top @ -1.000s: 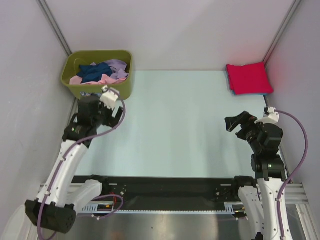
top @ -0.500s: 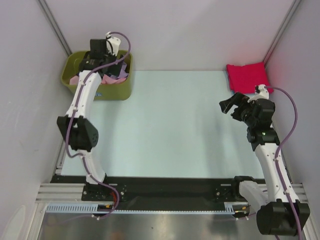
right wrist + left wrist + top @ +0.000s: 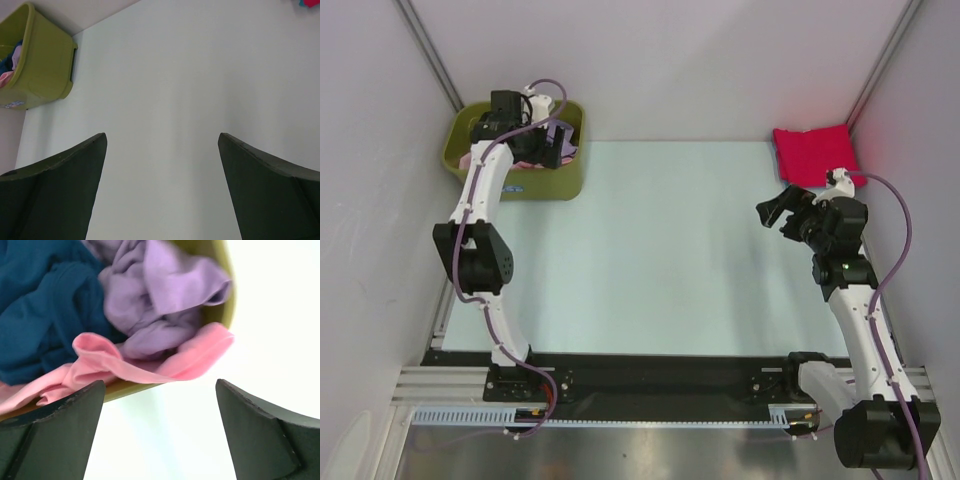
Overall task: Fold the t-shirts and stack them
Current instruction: Grab the tshirt from the pile, then move the tshirt to the center of the board
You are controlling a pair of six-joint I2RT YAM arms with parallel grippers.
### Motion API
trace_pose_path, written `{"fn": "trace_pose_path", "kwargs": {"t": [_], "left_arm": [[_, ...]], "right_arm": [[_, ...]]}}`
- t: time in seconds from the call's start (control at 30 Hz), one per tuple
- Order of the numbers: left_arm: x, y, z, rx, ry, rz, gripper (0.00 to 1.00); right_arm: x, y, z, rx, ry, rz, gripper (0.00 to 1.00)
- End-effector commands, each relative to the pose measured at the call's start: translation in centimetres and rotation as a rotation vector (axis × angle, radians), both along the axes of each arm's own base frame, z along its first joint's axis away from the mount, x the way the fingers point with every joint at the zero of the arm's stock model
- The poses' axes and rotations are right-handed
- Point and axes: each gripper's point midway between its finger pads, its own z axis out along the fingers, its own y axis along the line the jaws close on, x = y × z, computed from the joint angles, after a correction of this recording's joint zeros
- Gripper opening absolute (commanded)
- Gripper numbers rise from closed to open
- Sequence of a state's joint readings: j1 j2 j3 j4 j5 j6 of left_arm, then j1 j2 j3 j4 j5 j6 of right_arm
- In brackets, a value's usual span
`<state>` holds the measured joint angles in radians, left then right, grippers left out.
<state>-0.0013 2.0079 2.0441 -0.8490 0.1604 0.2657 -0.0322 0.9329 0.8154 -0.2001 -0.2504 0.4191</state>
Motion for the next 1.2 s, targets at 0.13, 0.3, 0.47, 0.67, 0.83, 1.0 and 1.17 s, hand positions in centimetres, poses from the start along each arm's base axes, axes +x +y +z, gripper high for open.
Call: {"fn": "trace_pose_path", "kwargs": {"t": [0.13, 0.3, 0.47, 0.67, 0.83, 1.0, 1.17], "left_arm": [[0.6, -1.2, 0.0, -0.045, 0.016, -0.039, 0.91], [1.4, 1.2, -0.6, -0.025, 0.03, 0.024, 0.59], [2.1, 1.5, 4.7, -0.01, -0.126, 0.029, 0.0], [1.3, 1.7, 10.6, 0.004, -0.257, 0.035, 0.0], [-1.4, 2.7, 22.1, 0.036, -0.527, 0.086, 0.0], [-11.7, 3.8, 39.7, 0.097, -1.012, 0.147, 0.0], [-22.0, 3.8, 49.0, 0.109, -1.311, 0.174, 0.0]], "right_arm": [[0.0, 0.3, 2.3, -0.007, -0.066, -0.011, 1.0], [0.3, 0.0, 3.0, -0.042, -0.067, -0.014, 1.0], [0.4, 0.0, 3.1, -0.032, -0.071, -0.017, 1.0], [0.0, 1.1, 3.4, -0.026, -0.078, 0.013, 1.0], [-0.4, 1.4, 4.3, -0.022, -0.105, 0.025, 1.0], [-1.3, 1.9, 6.1, -0.004, -0.153, 0.044, 1.0], [-2.5, 2.7, 7.3, 0.007, -0.185, 0.07, 1.0]]}}
